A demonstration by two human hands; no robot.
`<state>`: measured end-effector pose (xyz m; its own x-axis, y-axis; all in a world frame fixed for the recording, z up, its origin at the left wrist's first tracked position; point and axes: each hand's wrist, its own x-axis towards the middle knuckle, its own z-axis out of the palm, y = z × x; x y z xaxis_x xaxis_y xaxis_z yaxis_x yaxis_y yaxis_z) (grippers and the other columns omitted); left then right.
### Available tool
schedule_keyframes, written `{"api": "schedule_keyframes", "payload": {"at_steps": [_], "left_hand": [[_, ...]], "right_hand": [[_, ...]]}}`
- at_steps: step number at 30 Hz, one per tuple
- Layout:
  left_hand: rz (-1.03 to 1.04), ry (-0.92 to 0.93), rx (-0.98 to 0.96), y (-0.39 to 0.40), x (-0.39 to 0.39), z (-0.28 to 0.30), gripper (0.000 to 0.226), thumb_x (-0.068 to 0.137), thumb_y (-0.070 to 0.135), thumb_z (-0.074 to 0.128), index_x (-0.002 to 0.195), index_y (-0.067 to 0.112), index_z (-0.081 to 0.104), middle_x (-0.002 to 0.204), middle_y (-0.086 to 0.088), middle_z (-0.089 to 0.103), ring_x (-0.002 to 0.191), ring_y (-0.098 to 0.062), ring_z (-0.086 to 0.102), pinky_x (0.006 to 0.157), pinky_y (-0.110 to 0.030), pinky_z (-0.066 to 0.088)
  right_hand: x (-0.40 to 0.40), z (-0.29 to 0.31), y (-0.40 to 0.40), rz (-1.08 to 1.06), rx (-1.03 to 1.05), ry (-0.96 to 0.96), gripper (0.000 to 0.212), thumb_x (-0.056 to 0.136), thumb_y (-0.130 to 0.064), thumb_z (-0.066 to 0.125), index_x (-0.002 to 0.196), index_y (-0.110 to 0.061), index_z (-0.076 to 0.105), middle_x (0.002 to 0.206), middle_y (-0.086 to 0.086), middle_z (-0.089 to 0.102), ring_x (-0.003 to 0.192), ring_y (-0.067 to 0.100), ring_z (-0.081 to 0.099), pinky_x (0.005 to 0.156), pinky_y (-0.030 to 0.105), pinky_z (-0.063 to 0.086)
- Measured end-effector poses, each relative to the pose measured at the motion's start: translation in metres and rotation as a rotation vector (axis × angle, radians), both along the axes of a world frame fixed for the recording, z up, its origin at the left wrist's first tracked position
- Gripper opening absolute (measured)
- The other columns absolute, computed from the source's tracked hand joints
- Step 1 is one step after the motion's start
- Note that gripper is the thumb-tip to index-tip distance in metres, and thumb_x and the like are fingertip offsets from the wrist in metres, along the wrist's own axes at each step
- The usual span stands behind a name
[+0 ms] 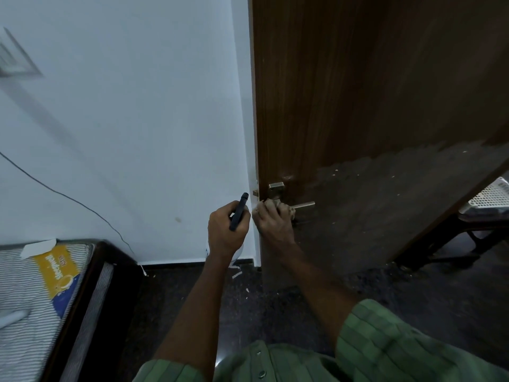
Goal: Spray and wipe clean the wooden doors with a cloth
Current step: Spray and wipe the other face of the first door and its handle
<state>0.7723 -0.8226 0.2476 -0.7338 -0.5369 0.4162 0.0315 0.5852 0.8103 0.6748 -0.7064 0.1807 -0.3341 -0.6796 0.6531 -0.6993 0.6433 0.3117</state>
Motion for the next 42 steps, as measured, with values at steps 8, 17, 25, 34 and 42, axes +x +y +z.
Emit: {"api": "schedule_keyframes", "payload": {"at_steps": [8, 17, 25, 34, 42], "left_hand": [[-0.125, -0.014, 0.014, 0.005, -0.007, -0.003, 0.024, 0.095, 0.026, 0.063, 0.072, 0.03, 0.059, 0.056, 0.015, 0.051, 0.051, -0.016, 0.048, 0.051, -0.022, 0.039], [-0.16, -0.024, 0.017, 0.005, -0.025, -0.004, 0.022, 0.094, 0.024, 0.063, 0.072, 0.027, 0.059, 0.053, 0.019, 0.049, 0.05, -0.013, 0.049, 0.053, -0.011, 0.032], [-0.215, -0.056, -0.012, 0.008, -0.031, -0.009, 0.019, 0.093, 0.03, 0.062, 0.076, 0.025, 0.063, 0.06, 0.019, 0.054, 0.054, -0.012, 0.053, 0.053, -0.016, 0.036], [-0.225, -0.058, -0.013, 0.018, -0.035, -0.009, 0.015, 0.093, 0.031, 0.063, 0.08, 0.025, 0.064, 0.061, 0.02, 0.054, 0.054, -0.011, 0.054, 0.054, -0.012, 0.036], [-0.23, -0.027, -0.018, 0.027, -0.038, -0.001, 0.025, 0.092, 0.039, 0.061, 0.087, 0.018, 0.073, 0.066, 0.014, 0.061, 0.056, -0.014, 0.058, 0.056, -0.019, 0.042]], "right_hand": [[0.0, -0.024, 0.023, 0.121, 0.187, -0.031, 0.03, 0.081, -0.017, 0.076, 0.111, -0.017, 0.075, 0.114, 0.008, 0.069, 0.117, 0.029, 0.055, 0.1, 0.041, 0.041], [0.021, 0.013, 0.018, -0.435, -1.556, -1.5, 0.035, 0.087, -0.005, 0.077, 0.113, -0.023, 0.061, 0.113, 0.005, 0.069, 0.105, 0.023, 0.068, 0.083, 0.036, 0.06], [0.012, 0.021, 0.015, -0.207, -2.071, -1.83, 0.031, 0.093, 0.011, 0.062, 0.117, -0.007, 0.072, 0.109, 0.014, 0.074, 0.098, 0.027, 0.072, 0.081, 0.041, 0.062], [-0.018, 0.021, 0.048, -0.185, -2.029, -1.919, 0.03, 0.093, 0.013, 0.059, 0.116, -0.003, 0.07, 0.116, 0.021, 0.071, 0.105, 0.031, 0.07, 0.081, 0.039, 0.06], [-0.056, 0.066, 0.095, -0.169, -1.933, -1.474, 0.033, 0.076, 0.007, 0.083, 0.103, -0.008, 0.073, 0.117, 0.018, 0.074, 0.099, 0.024, 0.072, 0.085, 0.039, 0.062]]}}
